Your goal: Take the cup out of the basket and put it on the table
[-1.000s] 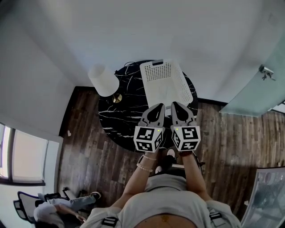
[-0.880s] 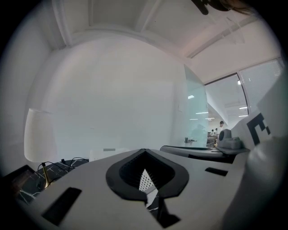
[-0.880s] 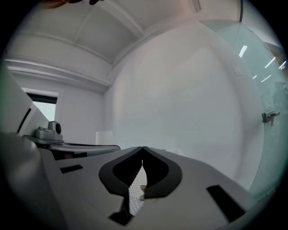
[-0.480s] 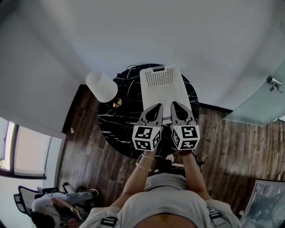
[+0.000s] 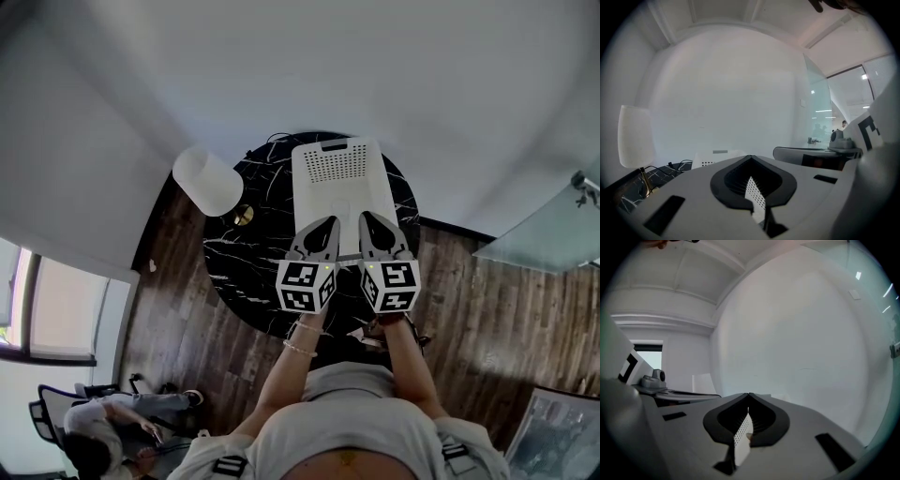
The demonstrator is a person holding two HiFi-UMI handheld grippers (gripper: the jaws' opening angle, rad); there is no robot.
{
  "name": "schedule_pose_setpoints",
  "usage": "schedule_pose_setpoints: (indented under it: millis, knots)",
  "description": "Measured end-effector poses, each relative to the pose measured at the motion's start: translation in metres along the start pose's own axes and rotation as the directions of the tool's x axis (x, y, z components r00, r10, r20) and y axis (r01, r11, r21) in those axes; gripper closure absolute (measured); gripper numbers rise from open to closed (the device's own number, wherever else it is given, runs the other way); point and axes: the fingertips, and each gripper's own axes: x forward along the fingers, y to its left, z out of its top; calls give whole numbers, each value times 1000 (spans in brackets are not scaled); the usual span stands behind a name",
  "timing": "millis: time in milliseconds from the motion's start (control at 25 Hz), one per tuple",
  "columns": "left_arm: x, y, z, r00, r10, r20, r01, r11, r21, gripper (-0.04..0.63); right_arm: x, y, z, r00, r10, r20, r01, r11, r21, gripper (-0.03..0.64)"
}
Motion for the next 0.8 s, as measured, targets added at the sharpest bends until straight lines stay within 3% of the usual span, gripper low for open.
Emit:
schedule_pose_setpoints:
  millis: [800]
  knots:
    - [48,53,1,998,-12,-55,11,1000,-27,589,71,-19,-14,997,-28,-66,30,999,28,609]
